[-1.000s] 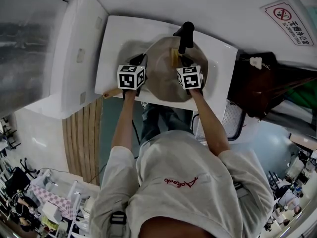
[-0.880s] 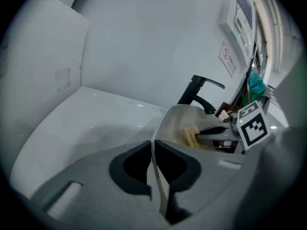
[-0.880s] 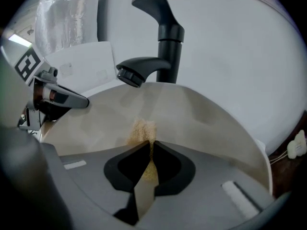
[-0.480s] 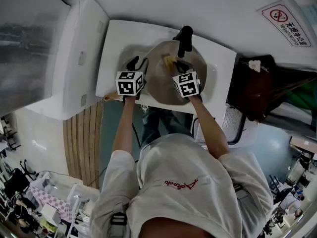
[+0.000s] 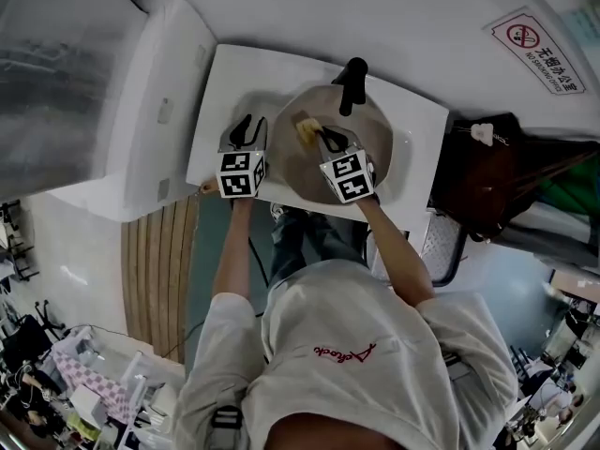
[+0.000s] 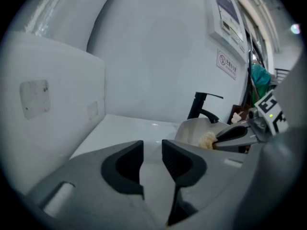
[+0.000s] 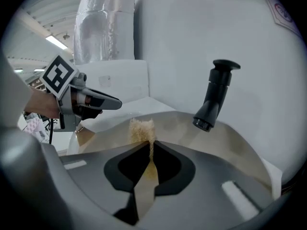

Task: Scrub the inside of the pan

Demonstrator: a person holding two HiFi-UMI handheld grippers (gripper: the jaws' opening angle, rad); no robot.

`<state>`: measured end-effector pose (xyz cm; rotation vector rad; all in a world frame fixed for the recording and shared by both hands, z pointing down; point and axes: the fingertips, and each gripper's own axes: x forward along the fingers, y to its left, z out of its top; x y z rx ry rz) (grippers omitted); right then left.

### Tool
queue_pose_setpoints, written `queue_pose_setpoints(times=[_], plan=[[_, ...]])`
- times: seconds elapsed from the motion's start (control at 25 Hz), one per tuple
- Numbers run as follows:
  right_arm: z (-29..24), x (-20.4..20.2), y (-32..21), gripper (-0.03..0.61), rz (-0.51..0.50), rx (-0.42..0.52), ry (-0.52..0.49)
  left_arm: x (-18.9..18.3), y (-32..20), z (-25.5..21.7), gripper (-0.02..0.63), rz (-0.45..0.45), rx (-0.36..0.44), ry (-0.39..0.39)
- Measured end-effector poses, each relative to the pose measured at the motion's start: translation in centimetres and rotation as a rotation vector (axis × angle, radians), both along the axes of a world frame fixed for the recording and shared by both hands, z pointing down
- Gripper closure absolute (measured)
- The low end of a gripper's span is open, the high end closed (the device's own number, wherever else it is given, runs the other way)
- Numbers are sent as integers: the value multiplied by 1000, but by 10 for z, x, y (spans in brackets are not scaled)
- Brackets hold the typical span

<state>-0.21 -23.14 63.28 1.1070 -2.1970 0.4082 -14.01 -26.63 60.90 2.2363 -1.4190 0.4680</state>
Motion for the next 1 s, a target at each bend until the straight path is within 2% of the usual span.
queue_pose_setpoints(times=[0.16, 0.32, 0.52, 1.0], plan=[[-15, -1, -2, 549, 0, 35, -34, -9, 6, -22, 540, -48, 85, -36], [-29, -3, -3, 549, 8, 60, -61, -9, 13, -35, 609, -70, 103, -16], [-42, 1, 1, 549, 11, 74, -76, -7, 26, -46, 614, -92, 103, 18], [-96, 12, -1, 549, 30, 190, -166, 9, 44, -84, 614, -87, 169, -5]])
